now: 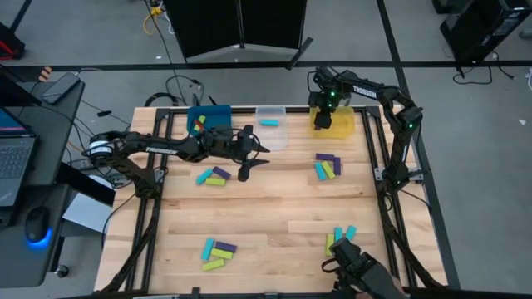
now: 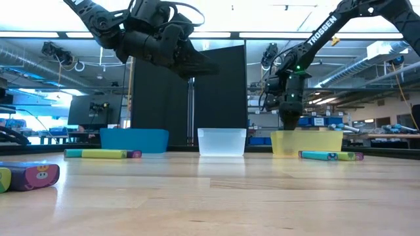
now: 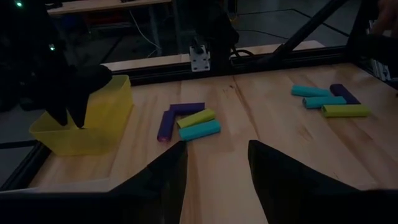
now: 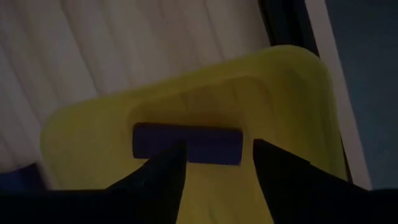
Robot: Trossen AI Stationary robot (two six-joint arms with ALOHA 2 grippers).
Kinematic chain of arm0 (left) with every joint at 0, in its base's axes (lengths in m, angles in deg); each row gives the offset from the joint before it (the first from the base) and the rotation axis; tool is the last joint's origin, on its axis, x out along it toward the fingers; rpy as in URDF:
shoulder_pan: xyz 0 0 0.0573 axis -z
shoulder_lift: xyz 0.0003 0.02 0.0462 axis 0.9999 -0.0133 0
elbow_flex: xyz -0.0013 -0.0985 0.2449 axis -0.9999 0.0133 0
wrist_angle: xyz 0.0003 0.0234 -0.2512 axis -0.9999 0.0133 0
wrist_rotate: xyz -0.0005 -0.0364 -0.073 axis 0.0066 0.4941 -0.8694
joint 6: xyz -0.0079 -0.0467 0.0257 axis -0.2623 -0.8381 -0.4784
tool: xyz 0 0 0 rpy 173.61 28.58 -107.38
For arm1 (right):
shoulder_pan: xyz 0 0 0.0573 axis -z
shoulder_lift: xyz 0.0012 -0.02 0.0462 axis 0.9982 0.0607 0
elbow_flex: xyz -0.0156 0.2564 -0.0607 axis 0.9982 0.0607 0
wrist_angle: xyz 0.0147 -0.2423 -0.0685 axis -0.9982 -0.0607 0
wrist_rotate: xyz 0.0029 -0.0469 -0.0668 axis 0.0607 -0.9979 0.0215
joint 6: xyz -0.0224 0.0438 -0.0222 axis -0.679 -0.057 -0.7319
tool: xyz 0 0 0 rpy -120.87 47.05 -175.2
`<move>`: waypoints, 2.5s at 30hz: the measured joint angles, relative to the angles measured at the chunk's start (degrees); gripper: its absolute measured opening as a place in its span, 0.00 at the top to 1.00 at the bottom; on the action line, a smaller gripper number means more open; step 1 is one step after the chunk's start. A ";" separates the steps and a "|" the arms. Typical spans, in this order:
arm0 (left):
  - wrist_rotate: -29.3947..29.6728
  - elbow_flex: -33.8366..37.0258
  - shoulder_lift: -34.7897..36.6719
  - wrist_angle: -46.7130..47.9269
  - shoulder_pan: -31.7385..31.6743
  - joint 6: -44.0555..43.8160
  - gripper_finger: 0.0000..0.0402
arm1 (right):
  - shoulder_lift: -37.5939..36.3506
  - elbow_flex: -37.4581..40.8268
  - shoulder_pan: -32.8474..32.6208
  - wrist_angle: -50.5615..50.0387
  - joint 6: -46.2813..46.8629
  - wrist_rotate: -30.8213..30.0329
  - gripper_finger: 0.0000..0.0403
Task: Sort blocks
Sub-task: Put the blue block into the transparent bin
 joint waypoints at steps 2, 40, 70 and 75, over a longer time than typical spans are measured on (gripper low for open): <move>0.00 0.00 0.00 -0.02 0.00 0.00 0.56 | 0.00 -0.01 -0.22 -0.01 -0.13 -0.25 0.50; 0.26 14.03 -0.04 -31.01 -0.22 -4.67 0.95 | -31.04 21.44 -44.92 5.43 40.46 -1.87 0.96; 0.44 14.03 -0.02 -25.53 -0.22 -4.16 0.95 | -25.85 27.85 -94.05 -4.31 62.09 -5.86 0.48; 0.48 14.03 -0.02 -25.44 -0.22 -4.04 0.95 | -22.20 27.85 -95.07 -3.94 54.18 -5.86 0.42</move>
